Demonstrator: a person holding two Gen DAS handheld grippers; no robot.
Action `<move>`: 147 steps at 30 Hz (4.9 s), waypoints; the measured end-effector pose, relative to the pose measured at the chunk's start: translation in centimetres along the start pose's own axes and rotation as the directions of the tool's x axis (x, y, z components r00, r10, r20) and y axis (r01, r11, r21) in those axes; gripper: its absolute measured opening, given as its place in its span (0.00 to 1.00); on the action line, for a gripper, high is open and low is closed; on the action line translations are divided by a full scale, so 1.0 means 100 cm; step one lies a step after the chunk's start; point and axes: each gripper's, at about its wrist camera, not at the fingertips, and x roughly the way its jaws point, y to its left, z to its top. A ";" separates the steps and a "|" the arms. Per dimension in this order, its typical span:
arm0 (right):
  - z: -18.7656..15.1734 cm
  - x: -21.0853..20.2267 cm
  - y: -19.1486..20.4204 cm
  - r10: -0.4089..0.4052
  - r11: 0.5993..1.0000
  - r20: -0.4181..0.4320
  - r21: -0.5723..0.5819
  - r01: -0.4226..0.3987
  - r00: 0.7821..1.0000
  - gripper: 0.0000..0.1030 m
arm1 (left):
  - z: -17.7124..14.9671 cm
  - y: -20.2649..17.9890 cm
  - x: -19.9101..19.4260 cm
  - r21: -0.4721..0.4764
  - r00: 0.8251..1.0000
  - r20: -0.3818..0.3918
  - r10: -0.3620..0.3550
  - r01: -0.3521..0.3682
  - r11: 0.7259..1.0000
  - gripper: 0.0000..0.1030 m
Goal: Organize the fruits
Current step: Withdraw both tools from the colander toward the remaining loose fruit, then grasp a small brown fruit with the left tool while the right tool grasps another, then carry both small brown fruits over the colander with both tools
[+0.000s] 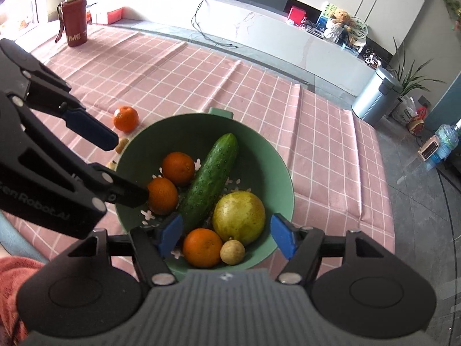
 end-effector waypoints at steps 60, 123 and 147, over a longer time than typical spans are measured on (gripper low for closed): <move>0.016 0.097 0.163 -0.157 0.889 0.046 0.441 0.121 0.987 0.31 | -0.100 0.169 0.026 -0.220 0.982 0.181 -0.047 0.087 0.972 0.53; -0.018 -0.011 -0.019 0.246 0.911 0.075 0.321 -0.257 0.966 0.22 | 0.011 -0.001 0.036 0.132 0.974 -0.127 -0.187 0.203 0.970 0.25; 0.003 0.083 -0.022 0.471 0.880 -0.210 0.172 -0.442 0.857 0.23 | 0.030 0.012 0.116 -0.057 0.889 -0.419 -0.187 0.179 0.982 0.25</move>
